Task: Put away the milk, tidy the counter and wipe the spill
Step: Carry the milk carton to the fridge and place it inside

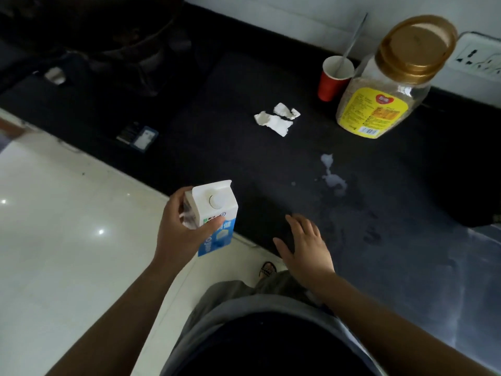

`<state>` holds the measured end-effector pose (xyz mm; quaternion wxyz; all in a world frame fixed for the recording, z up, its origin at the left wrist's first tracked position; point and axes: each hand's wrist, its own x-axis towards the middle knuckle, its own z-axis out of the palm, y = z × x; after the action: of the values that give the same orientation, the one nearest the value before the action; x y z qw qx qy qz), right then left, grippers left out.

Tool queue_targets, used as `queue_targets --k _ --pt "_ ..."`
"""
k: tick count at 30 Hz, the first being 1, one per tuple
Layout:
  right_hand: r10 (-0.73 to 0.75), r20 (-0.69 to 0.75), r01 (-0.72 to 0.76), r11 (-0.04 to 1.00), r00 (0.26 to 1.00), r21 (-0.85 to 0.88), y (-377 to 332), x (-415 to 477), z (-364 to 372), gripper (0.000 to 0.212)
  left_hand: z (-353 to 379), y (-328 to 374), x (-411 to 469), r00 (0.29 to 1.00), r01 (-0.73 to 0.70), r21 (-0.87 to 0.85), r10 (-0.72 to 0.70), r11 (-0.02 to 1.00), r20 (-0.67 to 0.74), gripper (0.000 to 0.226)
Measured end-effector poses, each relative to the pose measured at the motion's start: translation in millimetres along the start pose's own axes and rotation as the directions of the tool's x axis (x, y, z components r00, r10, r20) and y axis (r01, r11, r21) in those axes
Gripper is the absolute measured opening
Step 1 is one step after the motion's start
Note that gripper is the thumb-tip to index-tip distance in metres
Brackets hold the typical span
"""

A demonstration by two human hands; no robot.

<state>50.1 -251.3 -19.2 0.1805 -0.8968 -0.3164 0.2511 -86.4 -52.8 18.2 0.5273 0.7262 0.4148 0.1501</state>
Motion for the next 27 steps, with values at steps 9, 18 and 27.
queue_targets --k 9,18,27 --pt "-0.260 0.218 0.253 0.965 0.941 0.063 -108.8 -27.9 41.8 0.052 -97.0 -73.6 -106.1 0.935 0.162 -0.143 -0.198 0.976 -0.295 0.075" --pt "-0.588 0.458 0.628 0.774 0.666 0.081 -259.1 -64.4 144.0 0.050 -211.0 -156.9 -239.0 0.677 0.266 -0.276 -0.382 0.924 -0.628 0.072" --pt "-0.611 0.690 0.777 0.620 0.388 0.112 -367.2 -104.7 244.2 0.038 -257.9 -211.3 -345.3 0.275 0.344 -0.481 -0.576 0.806 -0.770 0.065"
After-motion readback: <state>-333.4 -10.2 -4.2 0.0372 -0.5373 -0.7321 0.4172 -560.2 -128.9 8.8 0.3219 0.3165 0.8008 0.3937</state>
